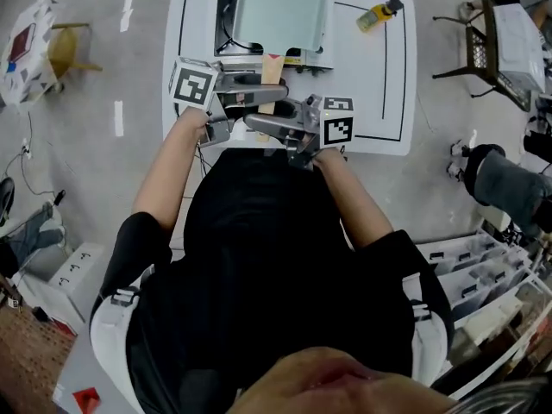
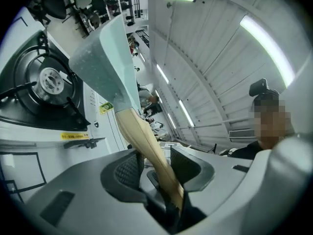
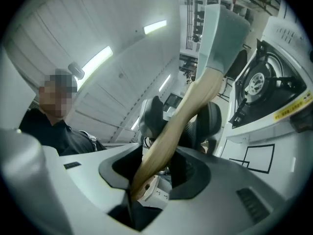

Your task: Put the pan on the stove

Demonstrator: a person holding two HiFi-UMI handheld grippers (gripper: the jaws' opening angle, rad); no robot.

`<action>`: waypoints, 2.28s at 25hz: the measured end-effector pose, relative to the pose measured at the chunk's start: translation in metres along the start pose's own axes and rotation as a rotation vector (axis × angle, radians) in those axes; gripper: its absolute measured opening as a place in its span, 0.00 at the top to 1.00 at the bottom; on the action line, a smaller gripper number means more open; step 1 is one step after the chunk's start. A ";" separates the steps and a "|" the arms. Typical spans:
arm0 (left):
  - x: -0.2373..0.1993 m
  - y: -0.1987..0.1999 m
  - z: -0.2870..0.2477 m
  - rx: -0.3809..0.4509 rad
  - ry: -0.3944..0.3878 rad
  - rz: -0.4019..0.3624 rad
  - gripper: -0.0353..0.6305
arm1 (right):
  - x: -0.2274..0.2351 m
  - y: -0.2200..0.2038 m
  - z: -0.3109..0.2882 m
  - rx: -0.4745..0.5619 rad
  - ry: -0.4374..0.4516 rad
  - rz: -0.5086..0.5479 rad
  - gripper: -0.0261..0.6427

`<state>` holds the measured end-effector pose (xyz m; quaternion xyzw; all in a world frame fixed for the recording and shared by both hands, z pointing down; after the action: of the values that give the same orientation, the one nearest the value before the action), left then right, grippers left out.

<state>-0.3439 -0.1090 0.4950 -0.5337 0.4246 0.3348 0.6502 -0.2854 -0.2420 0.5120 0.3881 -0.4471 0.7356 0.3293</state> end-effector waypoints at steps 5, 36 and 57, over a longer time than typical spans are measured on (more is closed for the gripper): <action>-0.017 -0.004 0.014 0.074 0.024 0.033 0.67 | 0.021 -0.002 -0.007 -0.055 0.015 -0.048 0.70; -0.077 -0.021 0.024 0.056 -0.015 0.136 0.65 | 0.070 -0.025 0.000 -0.030 -0.029 -0.187 0.70; -0.030 0.031 0.126 0.335 0.128 -0.342 0.82 | -0.021 0.061 0.133 0.273 -0.444 0.597 0.88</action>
<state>-0.3595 0.0208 0.5182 -0.5028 0.4180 0.1103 0.7485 -0.2888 -0.3899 0.5091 0.4308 -0.4987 0.7499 -0.0583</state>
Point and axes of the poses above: the fingertips, and each gripper's own axes: z backward along the fingers, x to its right, y out of its top, the point moved 10 cm from there along z, backward along the fingers, and after that the axes turned 13 degrees about x, right-handed, at the moved point
